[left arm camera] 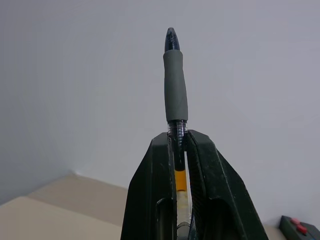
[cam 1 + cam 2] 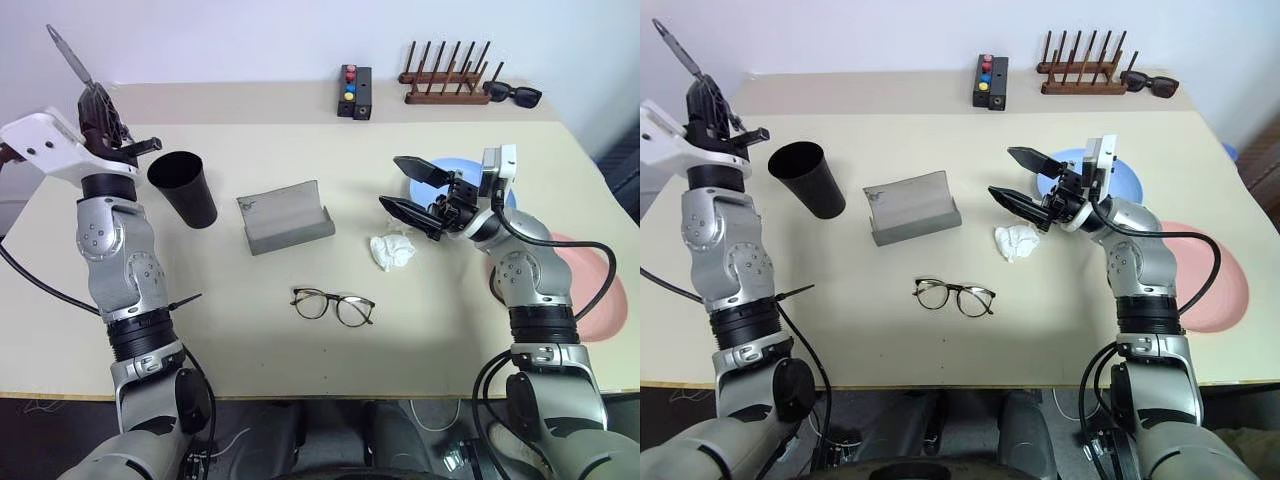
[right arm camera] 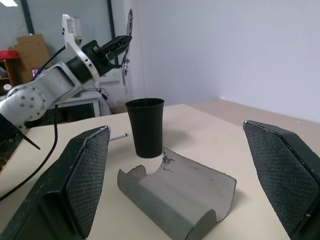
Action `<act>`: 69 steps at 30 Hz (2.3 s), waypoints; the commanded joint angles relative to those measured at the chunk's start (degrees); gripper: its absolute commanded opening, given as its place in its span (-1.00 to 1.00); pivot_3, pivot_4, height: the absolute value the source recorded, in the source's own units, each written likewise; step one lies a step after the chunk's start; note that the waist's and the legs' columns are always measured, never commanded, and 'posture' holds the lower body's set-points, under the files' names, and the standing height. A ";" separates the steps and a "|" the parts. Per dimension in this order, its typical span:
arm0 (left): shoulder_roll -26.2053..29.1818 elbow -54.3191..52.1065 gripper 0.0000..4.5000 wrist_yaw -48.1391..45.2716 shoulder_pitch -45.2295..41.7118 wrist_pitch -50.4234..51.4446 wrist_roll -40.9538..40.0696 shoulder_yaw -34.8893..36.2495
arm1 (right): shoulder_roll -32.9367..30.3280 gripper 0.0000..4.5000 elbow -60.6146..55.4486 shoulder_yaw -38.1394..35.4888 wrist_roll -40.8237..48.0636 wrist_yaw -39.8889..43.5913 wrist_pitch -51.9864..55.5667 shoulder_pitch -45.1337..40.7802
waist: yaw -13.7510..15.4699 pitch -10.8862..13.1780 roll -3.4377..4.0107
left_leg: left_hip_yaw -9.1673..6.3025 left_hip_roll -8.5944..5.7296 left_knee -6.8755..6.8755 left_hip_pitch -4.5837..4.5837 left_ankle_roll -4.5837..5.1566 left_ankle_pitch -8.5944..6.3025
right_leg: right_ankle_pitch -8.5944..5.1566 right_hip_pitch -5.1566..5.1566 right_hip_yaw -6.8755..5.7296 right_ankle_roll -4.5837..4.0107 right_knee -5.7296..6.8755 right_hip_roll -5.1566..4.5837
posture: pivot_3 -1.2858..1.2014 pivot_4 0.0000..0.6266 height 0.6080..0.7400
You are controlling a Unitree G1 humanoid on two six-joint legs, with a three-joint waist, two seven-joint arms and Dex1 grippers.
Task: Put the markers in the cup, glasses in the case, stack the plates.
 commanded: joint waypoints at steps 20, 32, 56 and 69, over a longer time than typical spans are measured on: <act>7.25 15.71 -0.99 -0.21 -1.18 -19.00 11.31 -7.57 | 0.35 0.94 -3.33 -0.70 0.63 -0.17 -0.36 -0.11 | -0.05 0.00 0.00 | 0.01 -0.02 -0.01 -0.01 0.00 0.00 | 0.00 -0.06 0.01 0.00 0.07 -0.02 | 0.03 -0.52 1.00; 6.20 21.88 -0.99 -0.13 0.21 -21.97 11.24 -9.38 | 0.14 0.94 -3.59 -0.74 0.30 -0.17 -0.86 0.70 | -0.14 0.00 0.00 | 0.02 -0.01 -0.03 -0.01 0.00 0.00 | 0.00 -0.12 0.01 0.00 0.12 -0.02 | 0.03 -0.52 1.00; 6.19 19.77 0.97 -1.49 0.34 -21.09 6.48 -8.31 | 0.19 0.94 -3.66 -0.69 0.14 -0.41 -1.24 1.01 | -0.16 0.00 0.00 | 0.03 -0.01 -0.03 -0.02 0.01 0.00 | 0.00 -0.12 0.01 0.00 0.13 -0.03 | 0.03 -0.52 1.00; 20.27 -0.58 0.97 13.04 2.30 20.83 -7.02 8.27 | -1.31 0.94 -3.12 0.26 -1.22 1.75 -0.97 1.71 | -1.49 0.00 0.01 | 0.03 0.02 -0.08 -0.04 0.01 0.00 | 0.00 -0.22 0.05 0.00 0.21 -0.01 | 0.03 -0.52 1.00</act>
